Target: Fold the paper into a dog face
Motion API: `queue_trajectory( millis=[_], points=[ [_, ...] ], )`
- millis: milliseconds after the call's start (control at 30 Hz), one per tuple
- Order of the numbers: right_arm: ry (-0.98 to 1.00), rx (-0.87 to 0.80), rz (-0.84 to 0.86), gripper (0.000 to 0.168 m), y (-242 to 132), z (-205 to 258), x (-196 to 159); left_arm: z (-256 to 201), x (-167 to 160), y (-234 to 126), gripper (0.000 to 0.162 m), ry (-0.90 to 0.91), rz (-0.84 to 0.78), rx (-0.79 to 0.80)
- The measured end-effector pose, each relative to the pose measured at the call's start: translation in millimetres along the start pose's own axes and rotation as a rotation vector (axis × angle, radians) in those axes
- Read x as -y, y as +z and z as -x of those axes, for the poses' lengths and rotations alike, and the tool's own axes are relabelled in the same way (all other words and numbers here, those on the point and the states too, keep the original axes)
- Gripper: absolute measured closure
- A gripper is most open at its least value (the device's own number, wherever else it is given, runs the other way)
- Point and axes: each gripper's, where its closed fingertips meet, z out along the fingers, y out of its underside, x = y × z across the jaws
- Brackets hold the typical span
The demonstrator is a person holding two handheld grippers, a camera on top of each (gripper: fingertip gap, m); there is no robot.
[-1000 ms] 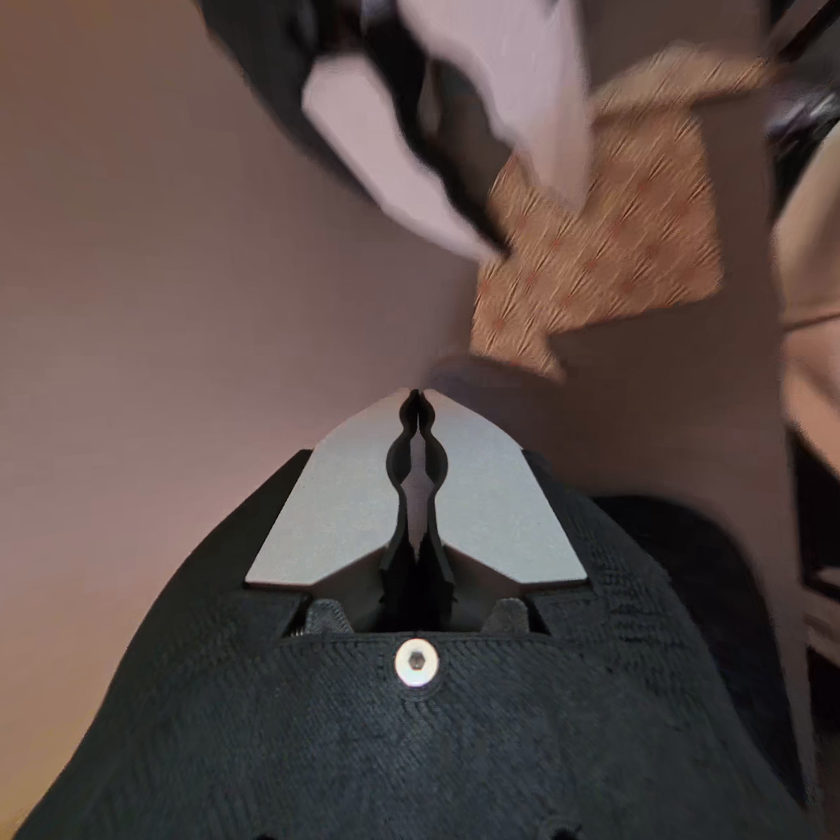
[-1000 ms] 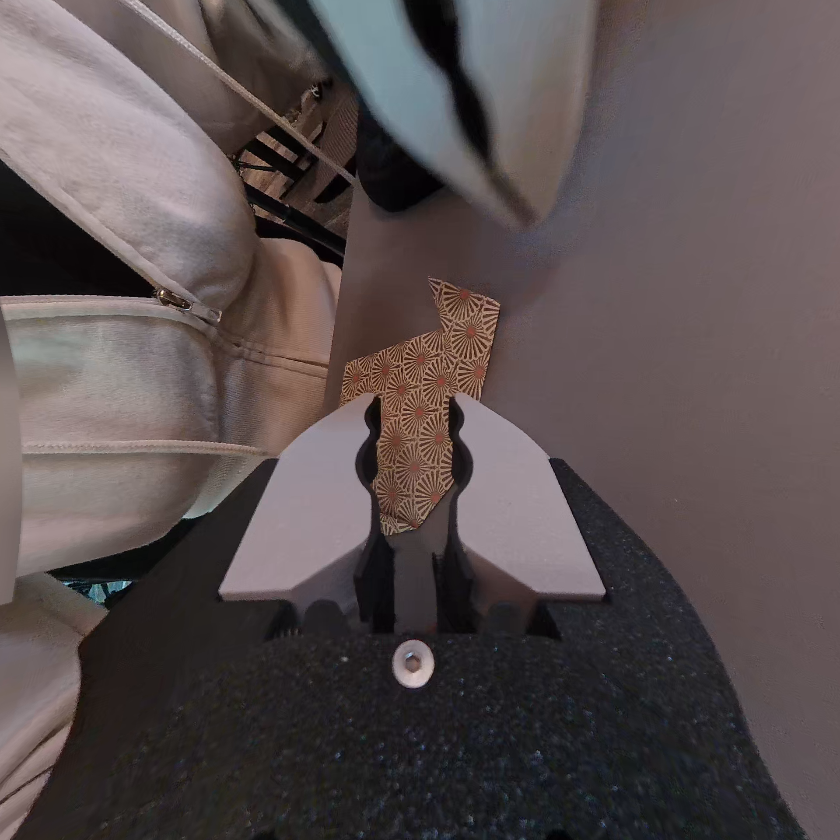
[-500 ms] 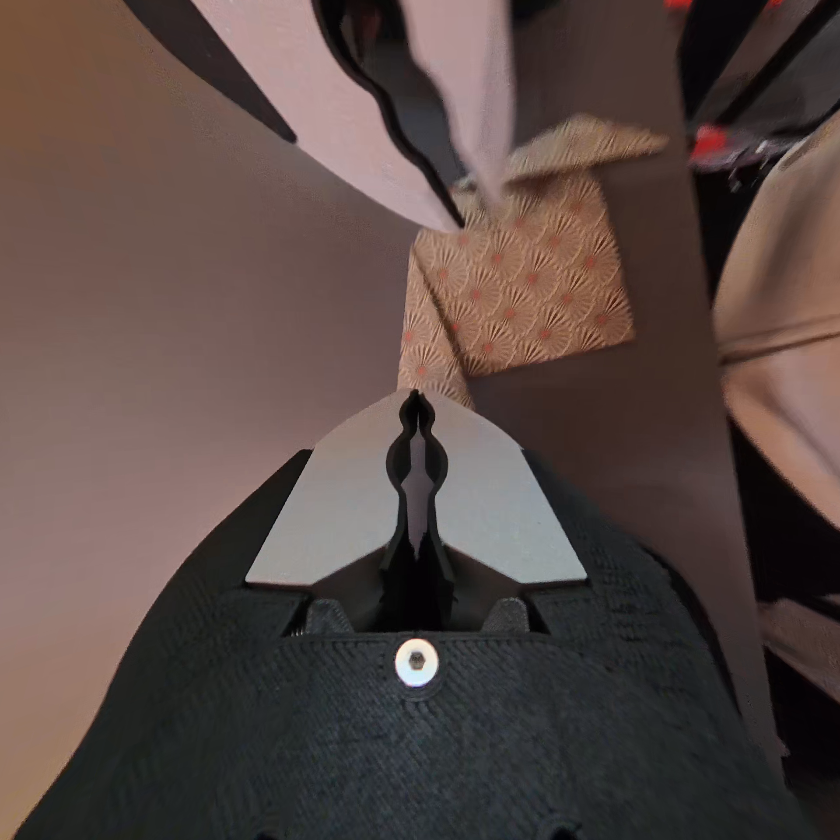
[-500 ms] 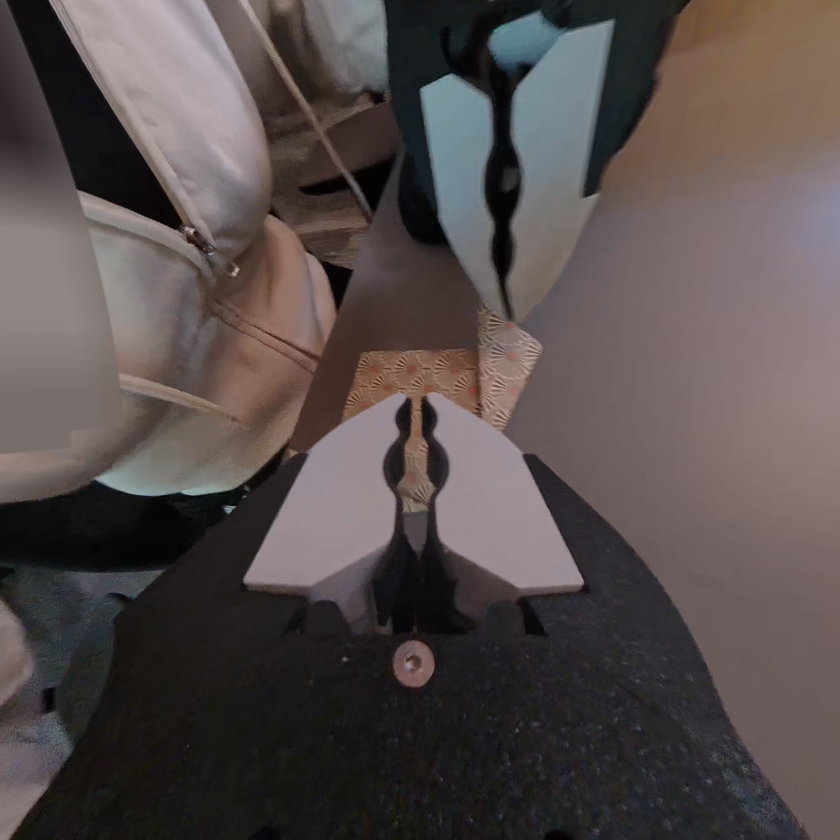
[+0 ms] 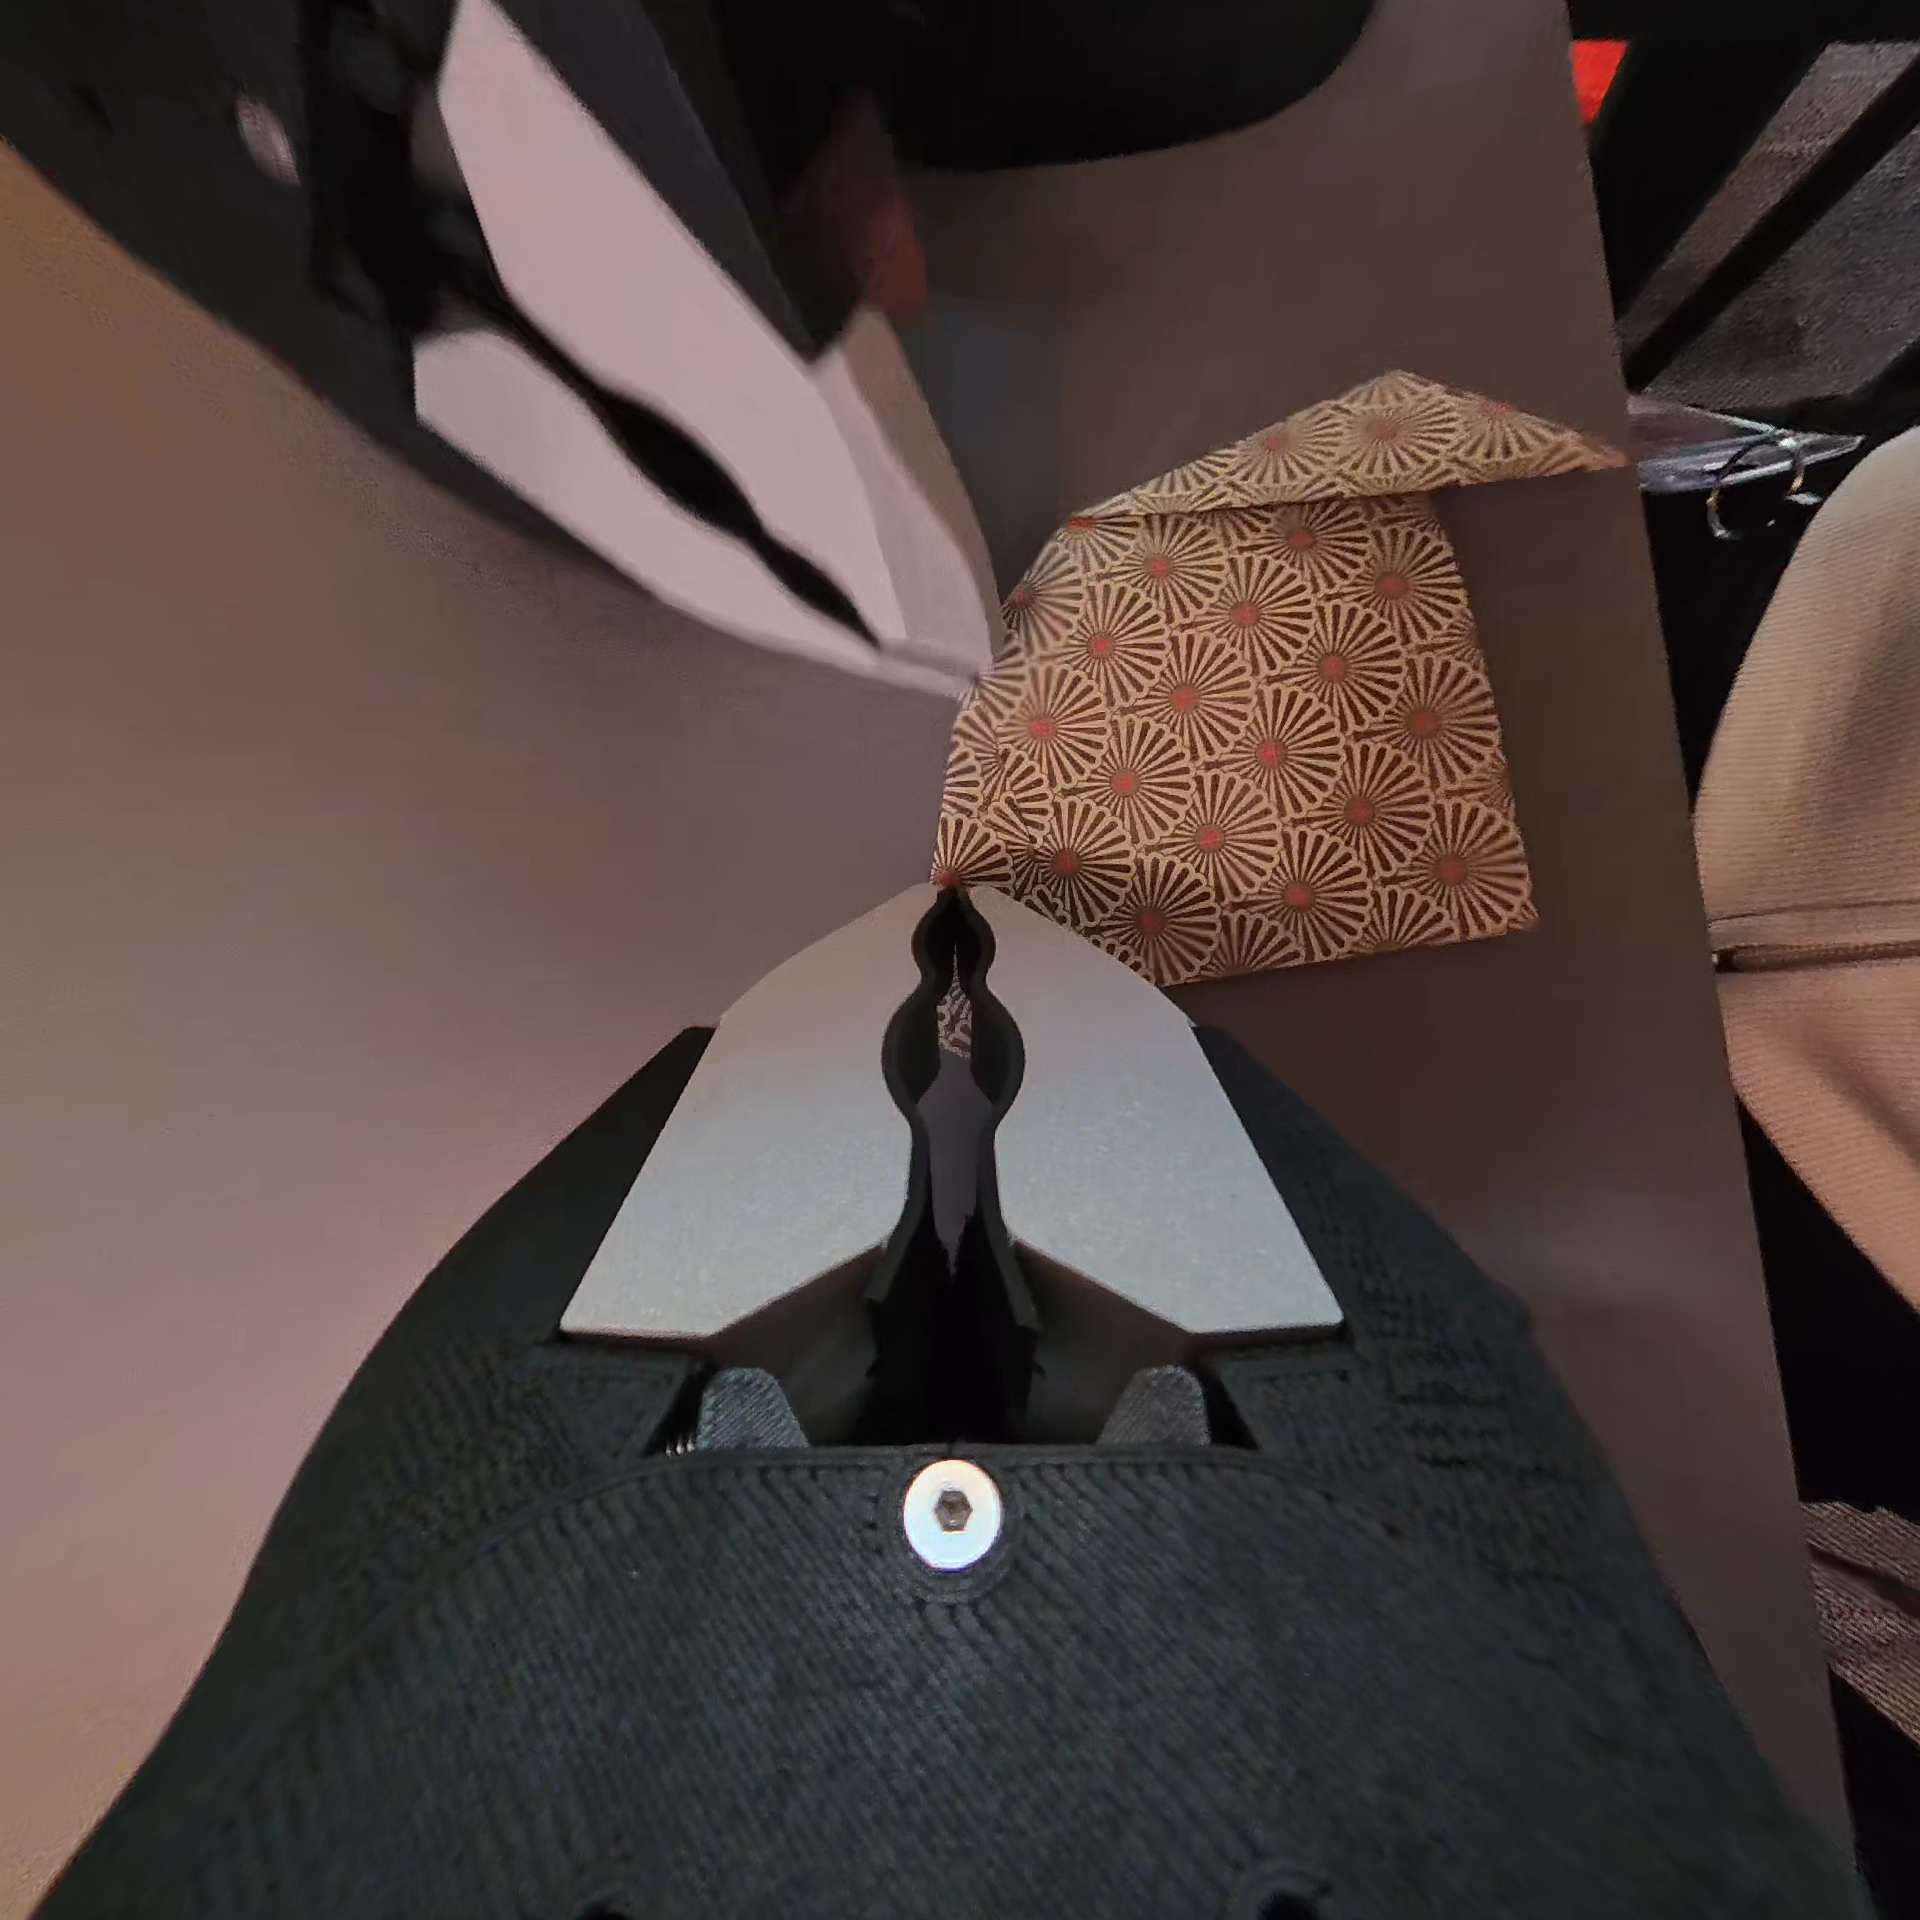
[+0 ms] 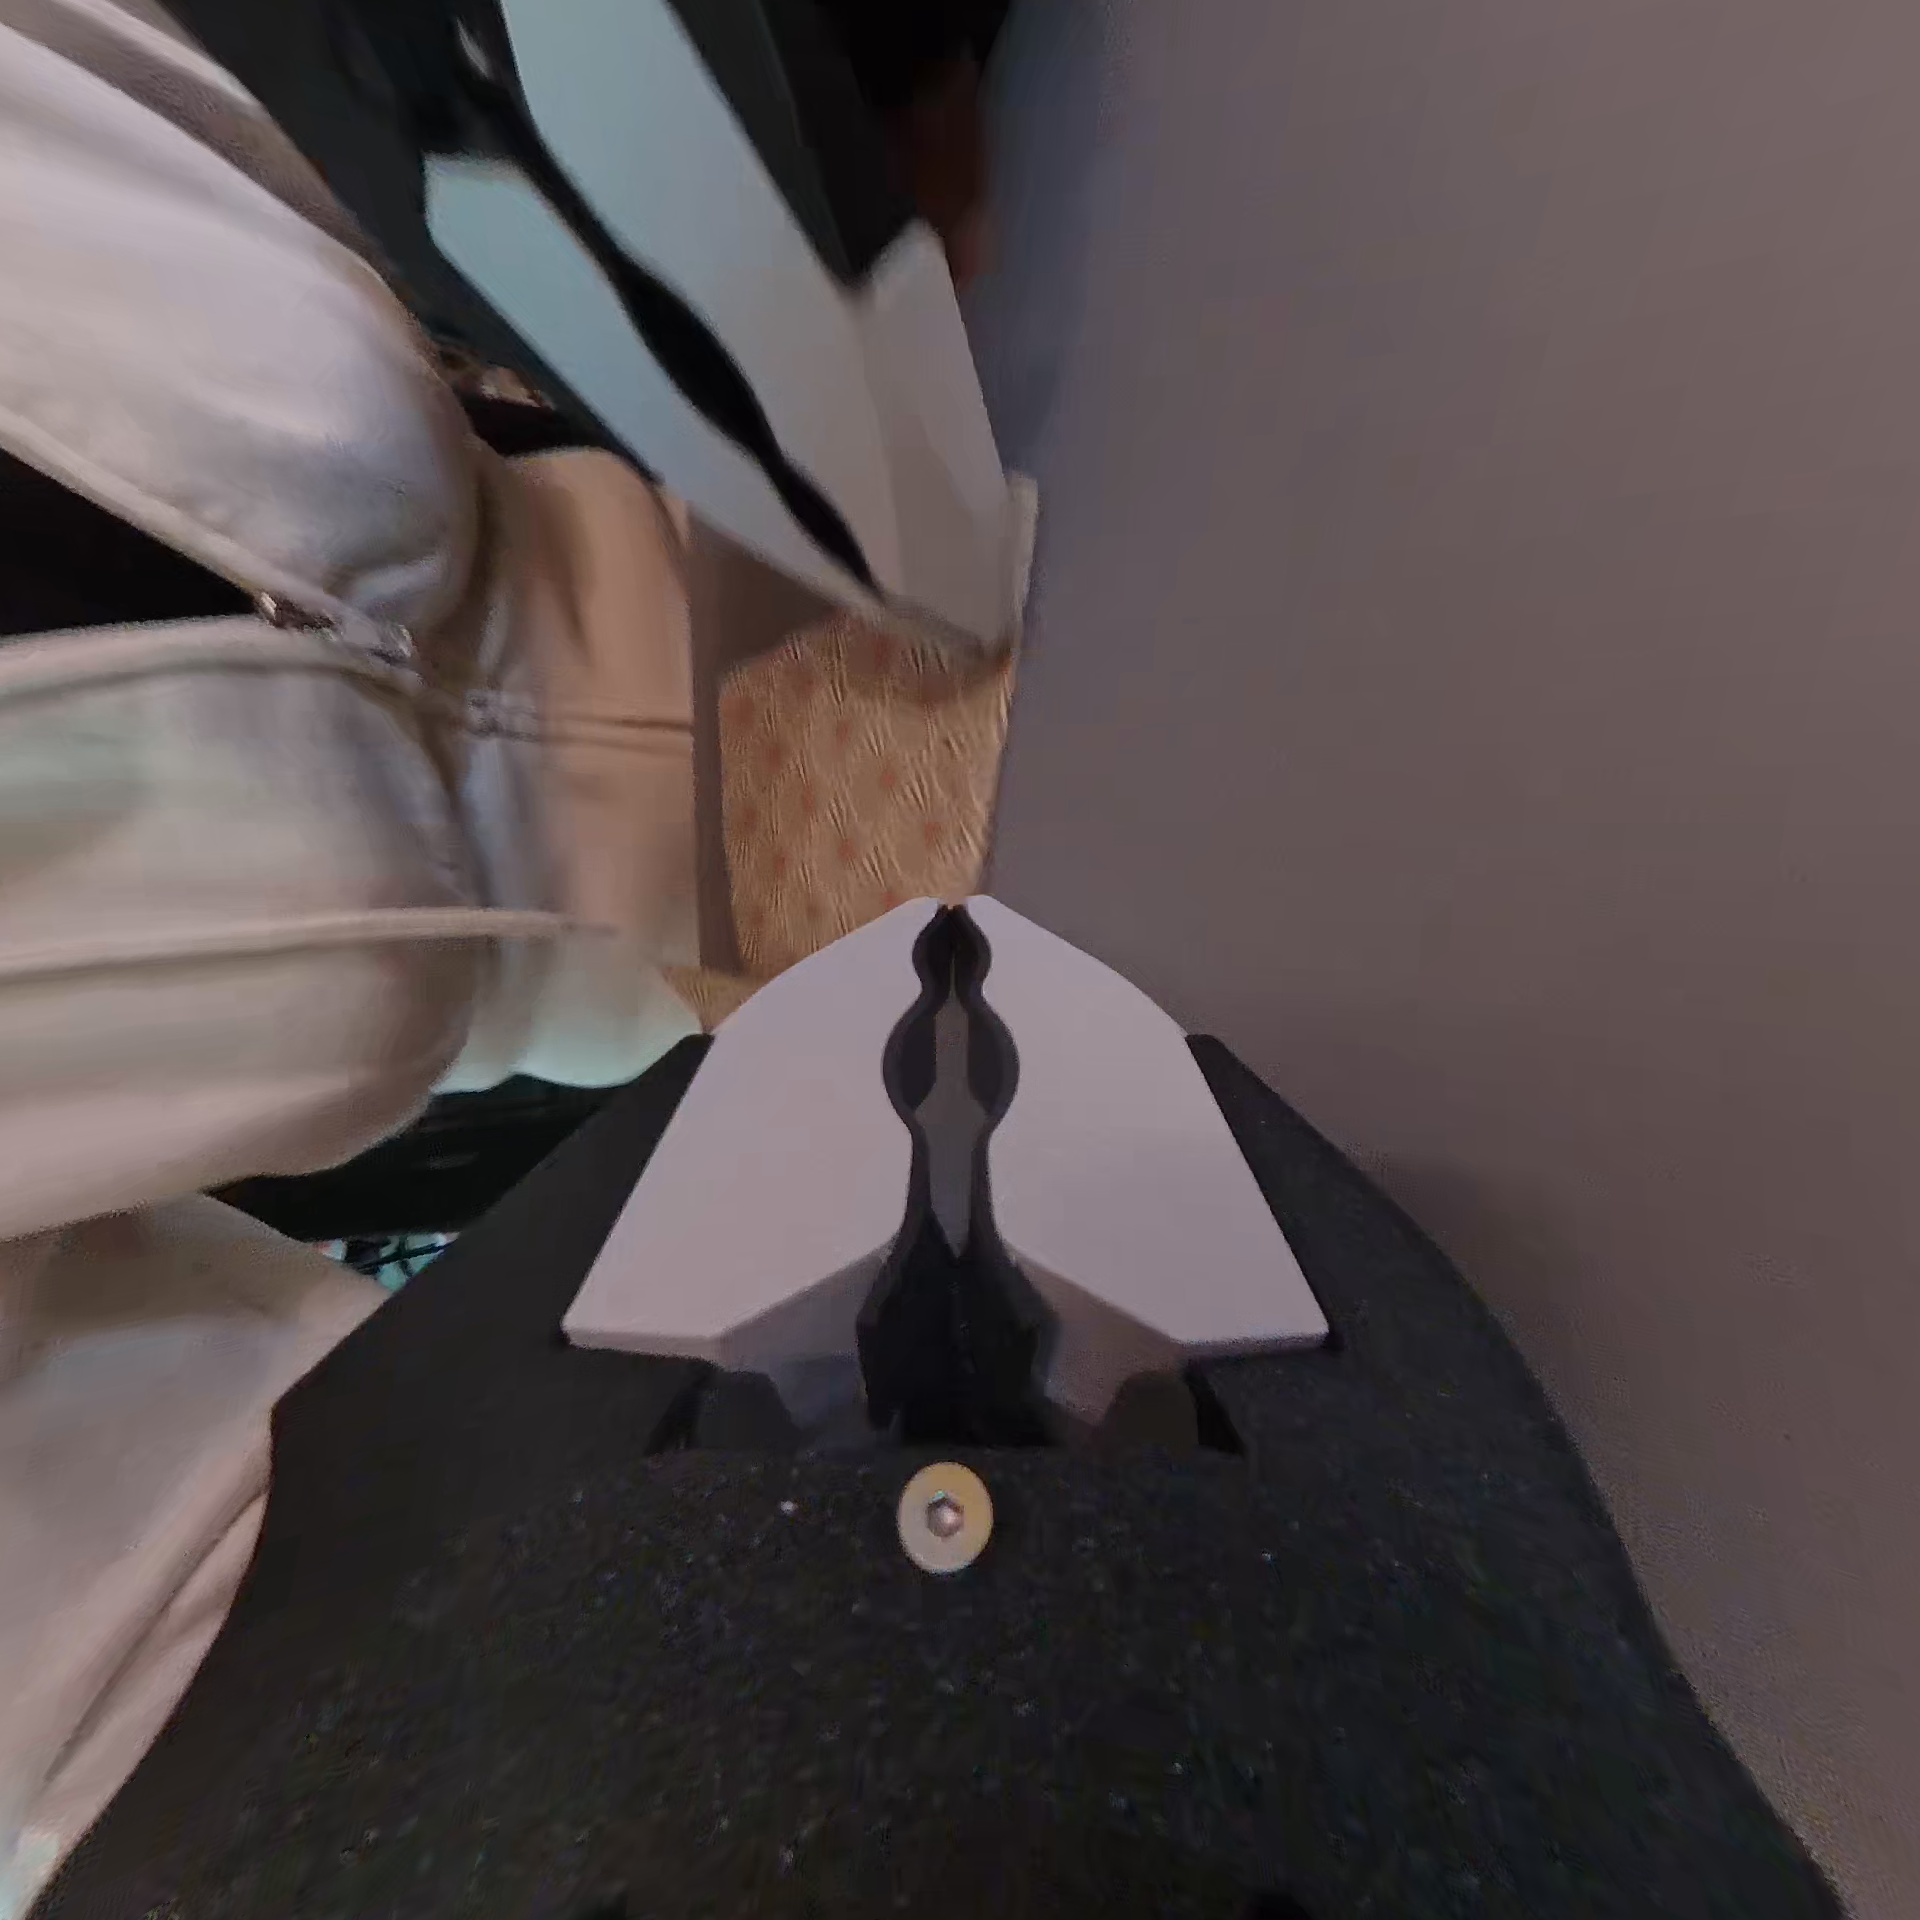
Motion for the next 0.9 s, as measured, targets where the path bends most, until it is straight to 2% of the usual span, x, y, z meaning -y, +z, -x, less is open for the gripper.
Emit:
queue_trajectory(
  millis=[100, 200, 267, 333, 467, 500, 533, 600, 700, 900],
  points=[
    [-0.057, -0.237, -0.014, 0.168, -30.0, -11.5, -22.1, 6.9, -9.5, -7.1, 0.162, -0.061, 0.038, 0.071],
    [-0.279, -0.405, -0.235, 0.158, -47.6, 16.9, -10.7, 9.7, -18.2, -13.6, 0.162, -0.187, 0.080, 0.163],
    [-0.443, -0.558, -0.348, 0.132, -49.2, 35.7, -3.9, 7.0, -21.5, -16.2, 0.162, -0.306, 0.100, 0.215],
    [-0.547, -0.710, -0.419, 0.090, -41.8, 48.0, -2.9, -2.3, -21.6, -20.4, 0.162, -0.359, 0.092, 0.219],
    [-0.596, -0.825, -0.334, 0.057, 0.1, 53.8, -23.6, -15.5, -5.1, -46.0, 0.162, -0.305, -0.095, 0.236],
    [-0.617, -0.850, -0.304, 0.055, 9.0, 52.6, -27.6, -18.7, -3.8, -52.3, 0.142, -0.293, -0.128, 0.232],
    [-0.647, -0.874, -0.289, 0.055, 15.8, 52.2, -28.8, -22.4, -3.8, -56.9, 0.094, -0.290, -0.150, 0.219],
    [-0.705, -0.919, -0.275, 0.061, 24.0, 52.8, -25.6, -31.3, -6.6, -64.6, 0.071, -0.285, -0.155, 0.201],
    [-0.754, -0.924, -0.233, 0.068, 43.4, 58.7, -14.6, -46.7, -2.7, -75.0, 0.066, -0.212, -0.190, 0.228],
    [-0.770, -1.016, 0.010, 0.063, 78.5, 40.9, -10.0, -87.2, -0.2, -78.0, 0.066, -0.107, -0.213, 0.244]
  ],
)
